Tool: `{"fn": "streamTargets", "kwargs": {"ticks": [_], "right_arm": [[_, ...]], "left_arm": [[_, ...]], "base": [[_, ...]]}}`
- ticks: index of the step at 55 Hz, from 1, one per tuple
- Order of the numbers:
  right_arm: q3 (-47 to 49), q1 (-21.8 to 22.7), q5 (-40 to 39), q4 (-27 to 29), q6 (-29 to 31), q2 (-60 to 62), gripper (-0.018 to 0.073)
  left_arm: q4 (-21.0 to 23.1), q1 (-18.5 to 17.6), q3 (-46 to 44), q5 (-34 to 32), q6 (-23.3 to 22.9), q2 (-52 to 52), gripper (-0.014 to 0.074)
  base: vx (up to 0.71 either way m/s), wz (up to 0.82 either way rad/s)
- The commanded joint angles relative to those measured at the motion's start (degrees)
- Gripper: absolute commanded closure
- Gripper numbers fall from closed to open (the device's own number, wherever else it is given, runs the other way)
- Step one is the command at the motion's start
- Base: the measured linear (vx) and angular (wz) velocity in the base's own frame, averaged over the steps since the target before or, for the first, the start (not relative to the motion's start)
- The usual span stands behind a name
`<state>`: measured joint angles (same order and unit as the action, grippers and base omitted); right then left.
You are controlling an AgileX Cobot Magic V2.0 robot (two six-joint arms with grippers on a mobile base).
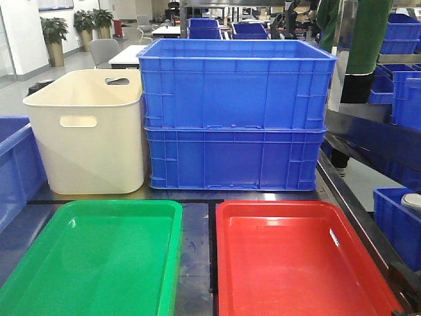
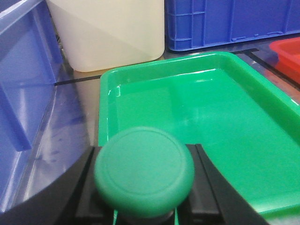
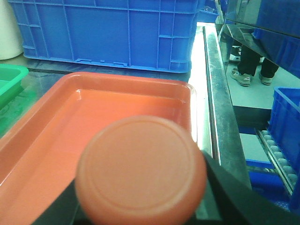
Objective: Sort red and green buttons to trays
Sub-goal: 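Move left gripper over green tray and right gripper over red tray, then lower both grippers and open them to release the buttons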
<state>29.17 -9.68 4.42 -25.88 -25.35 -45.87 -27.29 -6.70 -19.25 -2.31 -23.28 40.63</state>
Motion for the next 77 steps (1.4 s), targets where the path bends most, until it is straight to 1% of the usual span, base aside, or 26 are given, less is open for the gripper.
{"fn": "streamTargets", "kwargs": {"ticks": [1,6,28,32,35,40,43,47,52,58,63,67,74,77], "right_arm": [[1.96,-0.03,-4.42,-0.82,0.06,0.60,0.0557],[1.96,-0.03,-5.57,-0.82,0.06,0.60,0.0557],[1.96,-0.03,-5.71,-0.70,-0.01,0.54,0.0557],[1.96,-0.03,-7.40,-0.75,-0.01,0.02,0.0557],[1.96,-0.03,-9.55,-0.69,-0.01,-0.92,0.0557],[1.96,-0.03,-17.19,-0.80,0.04,-4.22,0.0557],[2.01,-0.03,-23.85,-0.80,0.11,-8.20,0.0557],[2.45,-0.03,-31.58,-0.80,0.11,-13.70,0.0557],[4.12,-0.03,-37.49,-0.94,0.71,-21.62,0.0557],[7.20,-0.03,-42.89,-1.83,4.58,-32.01,0.0557],[10.03,-0.03,-45.66,-2.09,7.21,-37.51,0.0555],[12.14,-0.03,-46.37,-2.04,7.38,-41.91,0.0550],[13.33,-0.03,-46.02,-1.86,7.38,-45.44,0.0521],[13.33,-0.03,-46.11,-1.85,7.38,-46.07,0.0484]], "left_arm": [[0.57,-0.19,-1.67,-4.21,-0.51,0.09,0.0599],[0.57,-0.19,-1.67,-4.21,-0.51,0.09,0.0599],[0.57,-0.19,-1.67,-5.09,-0.51,0.09,0.0599],[0.57,-0.19,-1.67,-6.61,-0.51,0.09,0.0599],[0.65,-0.19,-1.67,-9.05,-0.64,0.09,0.0599],[0.65,-0.19,-1.74,-16.16,-0.64,2.22,0.0599],[0.65,-0.19,-2.02,-21.82,-0.57,5.15,0.0599],[0.65,-0.19,-3.70,-26.55,-0.57,10.86,0.0599],[0.65,-0.19,-7.66,-29.76,-0.57,18.90,0.0599],[0.55,-0.19,-14.15,-31.20,-0.51,29.65,0.0599],[0.55,-0.19,-18.54,-31.81,-0.51,37.29,0.0597],[0.48,-0.19,-21.50,-32.87,-0.59,43.19,0.0595],[-0.01,-0.19,-23.52,-35.59,-0.38,47.80,0.0582],[-0.53,-0.19,-24.05,-35.97,-0.38,49.20,0.0556]], "base": [[0.00,0.00],[0.00,0.00],[0.00,0.00],[0.00,0.00],[0.00,0.00],[0.00,0.00],[0.00,0.00],[0.00,0.00],[0.00,0.00],[0.00,0.00],[0.00,0.00],[0.00,0.00],[0.00,0.00],[0.00,0.00]]}}
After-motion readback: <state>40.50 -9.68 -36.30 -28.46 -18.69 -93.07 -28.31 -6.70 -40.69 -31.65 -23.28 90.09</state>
